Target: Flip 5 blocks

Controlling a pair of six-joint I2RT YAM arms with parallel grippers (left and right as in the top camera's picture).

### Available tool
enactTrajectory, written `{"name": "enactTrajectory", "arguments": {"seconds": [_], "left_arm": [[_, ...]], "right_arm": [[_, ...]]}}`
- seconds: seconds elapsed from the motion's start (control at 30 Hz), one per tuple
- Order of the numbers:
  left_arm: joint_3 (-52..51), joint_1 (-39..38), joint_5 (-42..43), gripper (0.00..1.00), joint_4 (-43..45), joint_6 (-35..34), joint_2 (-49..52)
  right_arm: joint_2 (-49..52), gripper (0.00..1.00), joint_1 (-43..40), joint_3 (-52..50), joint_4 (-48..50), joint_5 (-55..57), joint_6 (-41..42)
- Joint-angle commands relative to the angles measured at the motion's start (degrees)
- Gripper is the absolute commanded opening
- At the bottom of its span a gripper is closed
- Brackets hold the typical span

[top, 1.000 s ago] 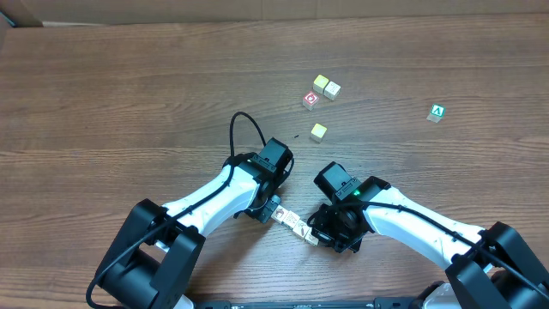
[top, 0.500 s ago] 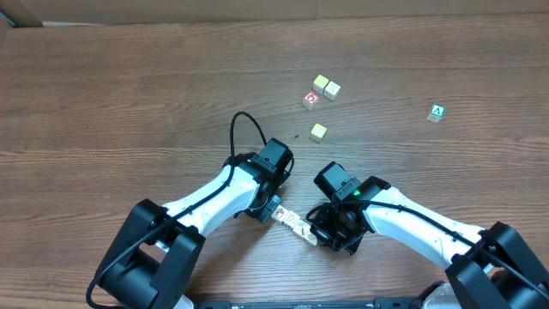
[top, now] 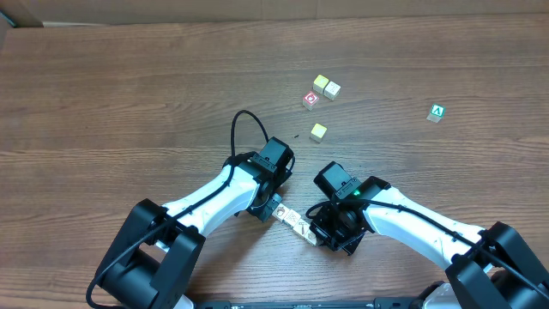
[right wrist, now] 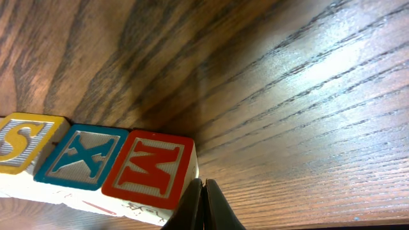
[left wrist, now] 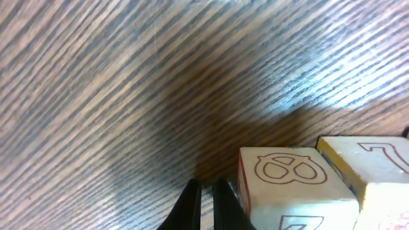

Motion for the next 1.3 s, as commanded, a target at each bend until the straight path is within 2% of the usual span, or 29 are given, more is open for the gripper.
{"name": "enactTrajectory", "arguments": {"seconds": [0.0, 0.87, 1.27], "left_arm": [[-1.55, -0.11, 0.7, 0.04, 0.87, 3.8, 2.25], [-1.55, -0.09, 0.46, 0.04, 3.78, 6.71, 2.25], [-1.55, -0.09, 0.42, 0.04, 7.56, 15.21, 2.25]], "right_arm": [[-0.09, 0.04, 0.52, 0.7, 0.61, -0.74, 1.03], [-0.09, 0.04, 2.58, 0.7, 4.76, -1.25, 3.98], [-0.09, 0.04, 3.34, 0.7, 5.11, -1.07, 5.27]]}}
